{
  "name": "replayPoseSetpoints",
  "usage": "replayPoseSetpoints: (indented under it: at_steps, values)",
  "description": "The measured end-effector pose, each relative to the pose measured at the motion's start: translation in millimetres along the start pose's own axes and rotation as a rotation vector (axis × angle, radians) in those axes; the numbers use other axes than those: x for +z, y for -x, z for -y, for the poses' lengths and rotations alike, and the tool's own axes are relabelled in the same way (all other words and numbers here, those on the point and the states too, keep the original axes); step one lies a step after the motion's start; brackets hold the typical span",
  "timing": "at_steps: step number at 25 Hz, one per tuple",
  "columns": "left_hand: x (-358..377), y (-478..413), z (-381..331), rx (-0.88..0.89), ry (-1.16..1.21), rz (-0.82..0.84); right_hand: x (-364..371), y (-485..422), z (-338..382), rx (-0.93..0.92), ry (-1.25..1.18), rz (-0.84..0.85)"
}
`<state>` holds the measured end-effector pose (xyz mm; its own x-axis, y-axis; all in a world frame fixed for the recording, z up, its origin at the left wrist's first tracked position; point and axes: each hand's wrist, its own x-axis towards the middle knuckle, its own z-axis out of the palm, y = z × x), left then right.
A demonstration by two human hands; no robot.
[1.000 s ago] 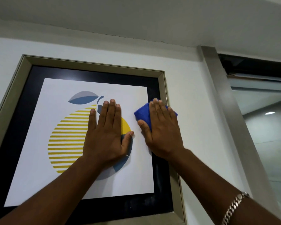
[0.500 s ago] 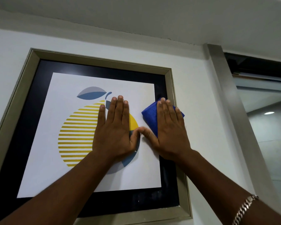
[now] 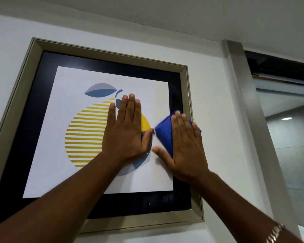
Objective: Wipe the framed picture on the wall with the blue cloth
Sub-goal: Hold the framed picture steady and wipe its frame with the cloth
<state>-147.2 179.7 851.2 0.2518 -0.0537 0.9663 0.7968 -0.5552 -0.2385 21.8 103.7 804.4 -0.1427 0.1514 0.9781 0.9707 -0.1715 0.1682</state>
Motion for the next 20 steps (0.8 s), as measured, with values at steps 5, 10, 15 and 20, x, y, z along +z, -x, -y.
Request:
replayPoseSetpoints:
  at_steps: [5,10,15,20]
  values:
    - [0,1,0,0.006,0.023,-0.014,-8,-11,2,0.036,0.011,0.003]
    - [7,1,2,0.007,0.003,-0.05,-9,-19,4,0.057,0.046,-0.009]
    - [6,1,1,0.025,0.008,-0.081,-6,60,21,0.08,0.022,0.04]
    - [5,2,1,0.038,0.01,-0.086,-6,120,50,0.187,0.021,0.132]
